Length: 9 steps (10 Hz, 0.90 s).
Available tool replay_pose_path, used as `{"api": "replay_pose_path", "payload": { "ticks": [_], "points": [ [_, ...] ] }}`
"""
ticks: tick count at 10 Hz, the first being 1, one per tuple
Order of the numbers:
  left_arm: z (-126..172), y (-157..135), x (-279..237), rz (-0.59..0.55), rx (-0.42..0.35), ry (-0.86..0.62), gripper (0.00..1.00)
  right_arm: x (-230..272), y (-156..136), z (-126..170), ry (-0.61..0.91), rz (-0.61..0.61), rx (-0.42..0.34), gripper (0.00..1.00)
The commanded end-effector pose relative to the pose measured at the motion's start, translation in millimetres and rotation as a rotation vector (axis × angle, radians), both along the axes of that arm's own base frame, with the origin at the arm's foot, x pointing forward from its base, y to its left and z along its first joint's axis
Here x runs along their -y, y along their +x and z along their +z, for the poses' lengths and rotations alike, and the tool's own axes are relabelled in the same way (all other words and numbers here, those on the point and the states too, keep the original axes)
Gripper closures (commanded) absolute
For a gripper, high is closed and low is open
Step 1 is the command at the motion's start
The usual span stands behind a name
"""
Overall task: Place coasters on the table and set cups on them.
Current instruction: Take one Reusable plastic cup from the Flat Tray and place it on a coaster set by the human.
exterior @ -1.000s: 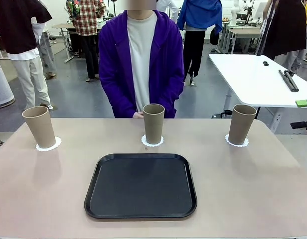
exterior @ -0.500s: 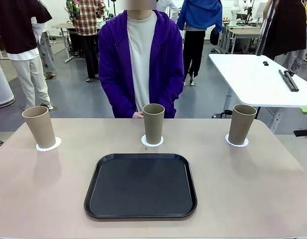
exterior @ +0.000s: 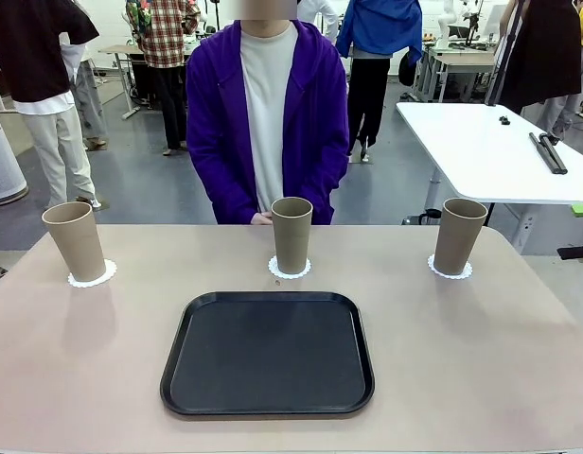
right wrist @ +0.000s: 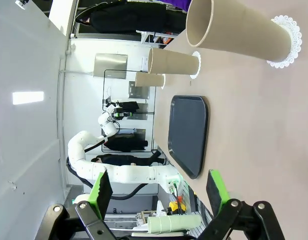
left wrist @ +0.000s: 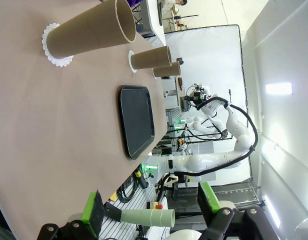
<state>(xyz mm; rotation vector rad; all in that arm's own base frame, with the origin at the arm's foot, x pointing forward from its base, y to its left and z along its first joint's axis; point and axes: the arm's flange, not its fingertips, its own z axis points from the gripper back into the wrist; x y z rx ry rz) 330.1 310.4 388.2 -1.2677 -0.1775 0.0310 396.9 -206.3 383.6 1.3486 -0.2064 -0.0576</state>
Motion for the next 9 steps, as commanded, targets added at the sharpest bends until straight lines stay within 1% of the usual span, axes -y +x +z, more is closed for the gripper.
{"api": "replay_pose_path", "payload": {
  "ticks": [1, 9],
  "points": [
    [1.5, -1.5, 0.0, 0.003, 0.001, 0.003, 0.00, -0.5, 0.0, 1.1, -0.001, 0.001, 0.002, 0.00],
    [1.5, -1.5, 0.0, 0.003, 0.001, 0.003, 0.00, -0.5, 0.0, 1.1, -0.001, 0.001, 0.002, 0.00]
  ]
}}
